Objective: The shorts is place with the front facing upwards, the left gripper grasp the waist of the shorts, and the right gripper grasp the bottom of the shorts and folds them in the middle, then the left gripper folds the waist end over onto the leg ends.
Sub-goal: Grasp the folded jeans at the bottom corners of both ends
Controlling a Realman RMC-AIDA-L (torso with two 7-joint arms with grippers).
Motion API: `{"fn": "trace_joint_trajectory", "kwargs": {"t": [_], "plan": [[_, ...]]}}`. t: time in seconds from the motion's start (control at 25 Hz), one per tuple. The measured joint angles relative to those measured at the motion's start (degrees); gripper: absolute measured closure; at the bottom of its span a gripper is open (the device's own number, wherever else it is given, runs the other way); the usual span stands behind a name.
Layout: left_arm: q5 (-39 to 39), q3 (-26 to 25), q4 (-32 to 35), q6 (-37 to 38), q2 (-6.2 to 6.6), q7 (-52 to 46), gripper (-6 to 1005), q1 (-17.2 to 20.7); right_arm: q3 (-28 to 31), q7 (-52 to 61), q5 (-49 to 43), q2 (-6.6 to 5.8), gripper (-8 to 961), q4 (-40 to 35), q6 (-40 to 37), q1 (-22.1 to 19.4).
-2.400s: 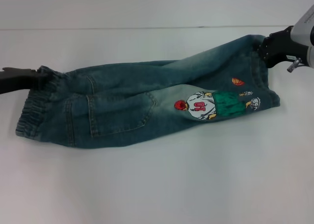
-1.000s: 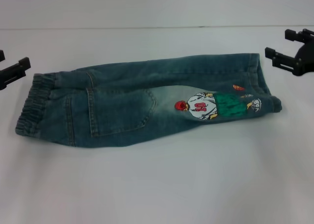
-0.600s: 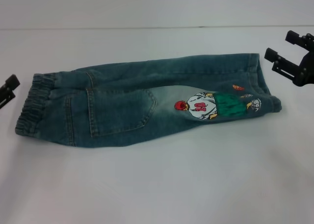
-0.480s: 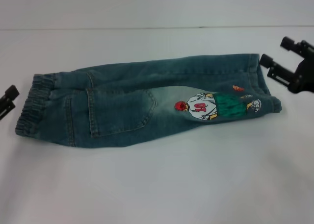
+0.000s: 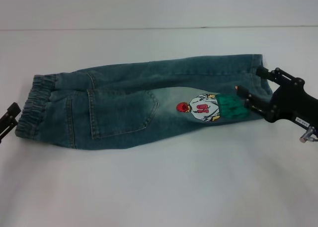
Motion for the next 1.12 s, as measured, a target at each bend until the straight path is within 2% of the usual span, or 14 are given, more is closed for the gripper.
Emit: {"fn": "trace_joint_trajectory", "kwargs": {"t": [0.16, 0.36, 0.6, 0.96, 1.12], "plan": [[-0.5, -1.06, -0.29, -1.71, -0.01, 0.24, 229, 0.04, -1.21, -3.83, -0.07, -0.03, 237, 2.18, 1.52, 1.17], [-0.48, -1.33, -0.6, -5.2, -0.12, 0.27, 229, -0.34, -4.68, -4.63, -0.32, -0.1, 423, 3.61, 4.71, 3.97], [0.1, -1.23, -0.49, -6.02, -0.14, 0.35, 230, 0.06, -7.36, -5.32, -0.34, 0.0, 655, 3.95, 4.54, 5.14], [5.96, -1.11, 5.5, -6.81, -0.16, -2.68, 232, 0.97, -11.95, -4.71, -0.25, -0.1, 852, 3.57, 3.99, 6.04], [10.98, -0.88, 8.58, -6.48, -0.09, -5.69, 232, 1.34, -13.94, -2.57, -0.3, -0.38, 935, 2.51, 3.97, 6.47]]}}
